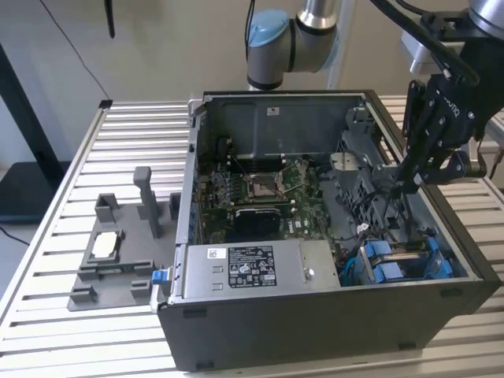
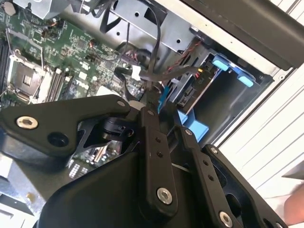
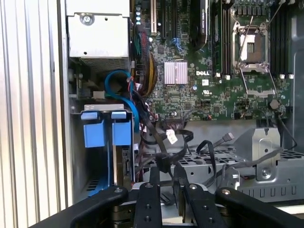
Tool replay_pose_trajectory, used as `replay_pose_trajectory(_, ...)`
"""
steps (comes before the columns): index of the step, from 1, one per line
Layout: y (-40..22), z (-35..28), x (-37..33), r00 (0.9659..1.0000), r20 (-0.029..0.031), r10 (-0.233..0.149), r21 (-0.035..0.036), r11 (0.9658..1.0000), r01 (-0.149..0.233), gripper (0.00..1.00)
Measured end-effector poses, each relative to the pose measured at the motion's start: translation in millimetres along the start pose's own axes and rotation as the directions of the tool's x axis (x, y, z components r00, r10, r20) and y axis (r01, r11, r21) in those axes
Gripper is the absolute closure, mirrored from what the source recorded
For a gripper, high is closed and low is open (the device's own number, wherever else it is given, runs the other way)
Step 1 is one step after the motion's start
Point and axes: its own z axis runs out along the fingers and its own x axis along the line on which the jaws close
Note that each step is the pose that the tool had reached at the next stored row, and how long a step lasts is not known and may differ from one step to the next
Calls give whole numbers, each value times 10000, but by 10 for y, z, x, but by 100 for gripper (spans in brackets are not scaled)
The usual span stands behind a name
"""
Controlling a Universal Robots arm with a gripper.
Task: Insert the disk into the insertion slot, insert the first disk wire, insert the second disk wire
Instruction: 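Insert the second disk wire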
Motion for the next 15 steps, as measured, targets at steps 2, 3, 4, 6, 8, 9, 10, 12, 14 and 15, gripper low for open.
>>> replay_pose_trajectory(2,19,5,2,9999,-117,-31,0,10000,31,73)
replay_pose_trajectory(3,30,9,2,9998,-175,-47,0,10000,47,73)
replay_pose_trajectory(4,41,11,3,9997,-232,-60,0,10000,60,73)
replay_pose_trajectory(6,66,17,5,9994,-346,-84,1,10000,84,73)
replay_pose_trajectory(8,88,20,0,9992,-388,-95,1,10000,95,73)
replay_pose_trajectory(9,96,21,-8,9992,-392,-98,1,10000,98,73)
replay_pose_trajectory(10,100,22,-17,9992,-391,-102,1,9999,102,73)
replay_pose_trajectory(12,104,25,-39,9992,-392,-113,-1,9999,113,73)
replay_pose_trajectory(14,106,28,-61,9991,-394,-146,1,9999,146,73)
replay_pose_trajectory(15,106,33,-71,9991,-394,-182,7,9998,182,73)
